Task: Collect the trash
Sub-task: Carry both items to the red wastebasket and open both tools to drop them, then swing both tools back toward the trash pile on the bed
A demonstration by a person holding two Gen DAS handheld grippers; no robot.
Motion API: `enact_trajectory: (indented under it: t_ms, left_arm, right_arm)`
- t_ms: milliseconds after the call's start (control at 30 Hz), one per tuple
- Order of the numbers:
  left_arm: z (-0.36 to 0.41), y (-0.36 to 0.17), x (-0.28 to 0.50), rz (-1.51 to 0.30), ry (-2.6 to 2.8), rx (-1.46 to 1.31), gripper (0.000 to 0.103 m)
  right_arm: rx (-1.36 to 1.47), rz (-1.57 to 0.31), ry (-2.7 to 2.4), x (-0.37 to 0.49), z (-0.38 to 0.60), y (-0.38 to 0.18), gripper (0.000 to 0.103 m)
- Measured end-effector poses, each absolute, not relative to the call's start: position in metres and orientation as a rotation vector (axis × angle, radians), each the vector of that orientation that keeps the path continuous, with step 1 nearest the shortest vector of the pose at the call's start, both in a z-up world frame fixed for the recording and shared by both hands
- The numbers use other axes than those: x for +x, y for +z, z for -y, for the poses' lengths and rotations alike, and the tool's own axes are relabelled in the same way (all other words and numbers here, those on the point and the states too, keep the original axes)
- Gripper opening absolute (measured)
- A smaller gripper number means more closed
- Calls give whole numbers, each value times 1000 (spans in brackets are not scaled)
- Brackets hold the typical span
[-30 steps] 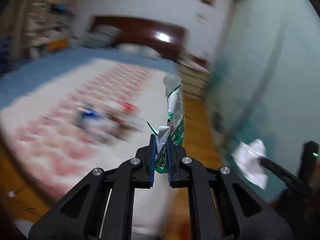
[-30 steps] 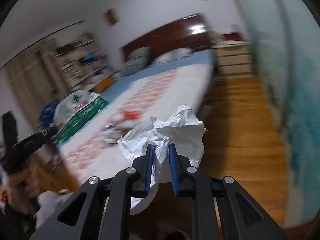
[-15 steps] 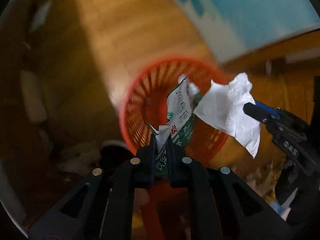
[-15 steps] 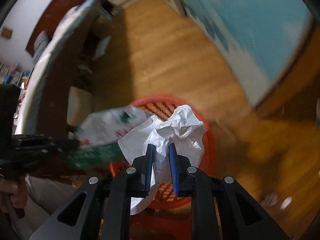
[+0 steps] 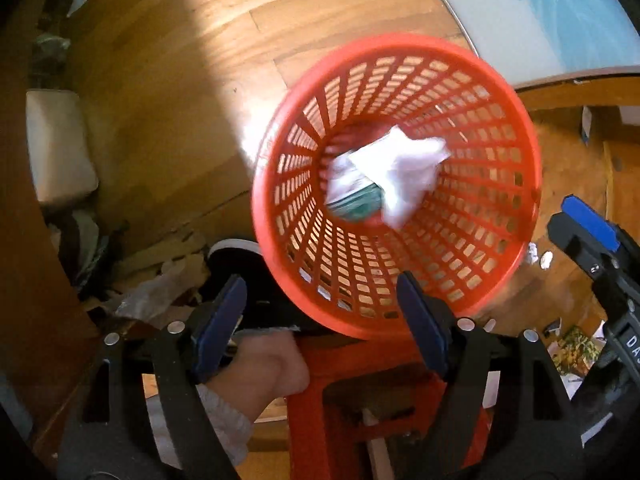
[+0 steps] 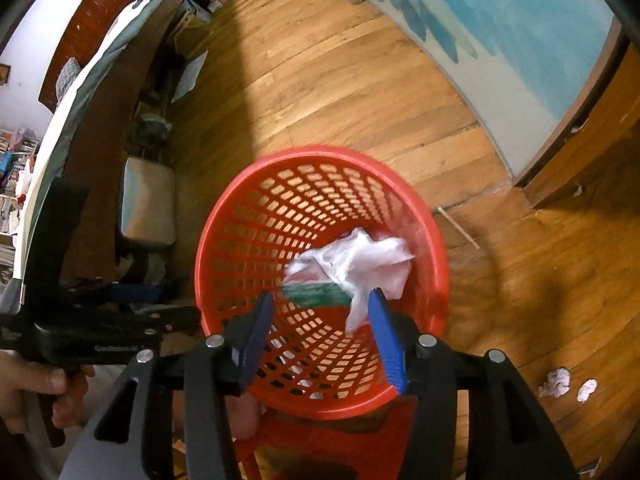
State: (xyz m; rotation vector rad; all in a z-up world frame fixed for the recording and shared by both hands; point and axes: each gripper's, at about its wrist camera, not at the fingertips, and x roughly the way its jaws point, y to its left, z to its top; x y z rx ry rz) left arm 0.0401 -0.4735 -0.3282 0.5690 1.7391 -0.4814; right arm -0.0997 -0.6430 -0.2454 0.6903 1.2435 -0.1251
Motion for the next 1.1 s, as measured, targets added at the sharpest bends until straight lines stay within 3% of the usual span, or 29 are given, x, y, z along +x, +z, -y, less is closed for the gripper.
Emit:
enact_trajectory:
  t_ms: [133,233,333,467,633,700,867,1100]
  left_arm:
    - [470,-290,49,-1670,-488,510,77]
    - [457,-234,59,-1586,-535,349,77]
    - [420,-151,62,-1381,-570,206,77]
    - [321,-38,41,-1077,-497,71,78]
    - [183,40,11,-816,-244,2,83]
    - [136,53,-2,-749,-133,-14,83]
    - [34,56,-45,-618,52,-79,87]
    - [-7,14,-61,-642,76,-198,87]
  right_arm:
    - [666,-1174,-126,-100,646,-208,53]
    - [627,-1091,-104,-89,638,-163,56]
    - [609,-1023,-55,-77,626,-121,58]
    - [522,-887,60,-50,581,-40,65]
    - [405,-744,202,-24,499,41,75]
    - [356,-674,247,-17,456,71,76]
    - [310,-585,391,-16,367,113,96]
    - [202,-636,531,-34,280,102,96]
